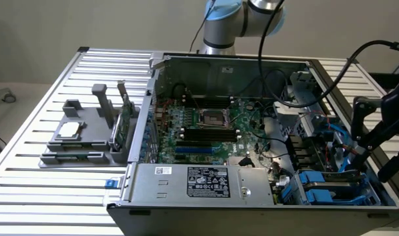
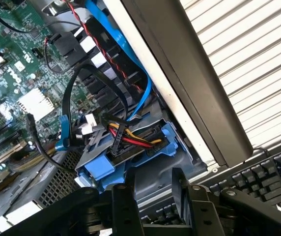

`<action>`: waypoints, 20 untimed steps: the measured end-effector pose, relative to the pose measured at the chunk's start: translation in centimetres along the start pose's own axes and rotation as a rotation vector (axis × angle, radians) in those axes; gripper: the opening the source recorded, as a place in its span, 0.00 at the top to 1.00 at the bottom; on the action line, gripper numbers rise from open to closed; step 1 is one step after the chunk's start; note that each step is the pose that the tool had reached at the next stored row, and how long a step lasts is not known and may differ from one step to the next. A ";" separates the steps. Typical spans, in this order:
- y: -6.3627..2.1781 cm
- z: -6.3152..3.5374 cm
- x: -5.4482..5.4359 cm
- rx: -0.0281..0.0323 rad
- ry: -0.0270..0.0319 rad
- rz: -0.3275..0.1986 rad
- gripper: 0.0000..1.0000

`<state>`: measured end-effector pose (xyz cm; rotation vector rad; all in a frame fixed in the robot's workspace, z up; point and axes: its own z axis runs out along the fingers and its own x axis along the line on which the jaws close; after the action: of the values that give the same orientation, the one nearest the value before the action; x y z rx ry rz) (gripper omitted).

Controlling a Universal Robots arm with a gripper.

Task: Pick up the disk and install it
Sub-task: 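Insert the second disk wire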

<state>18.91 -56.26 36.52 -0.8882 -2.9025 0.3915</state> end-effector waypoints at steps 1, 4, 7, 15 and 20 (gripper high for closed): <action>0.01 0.00 0.0 -0.0059 0.0046 0.004 0.57; 0.01 0.01 -0.1 -0.0186 0.0151 0.016 0.57; -0.13 0.10 -0.2 -0.0223 0.0170 0.023 0.57; -0.73 0.57 -0.8 -0.0310 0.0085 0.038 0.57; -0.98 0.86 -1.0 -0.0366 0.0037 0.051 0.57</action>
<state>19.12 -57.81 35.95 -0.9681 -2.8977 0.3412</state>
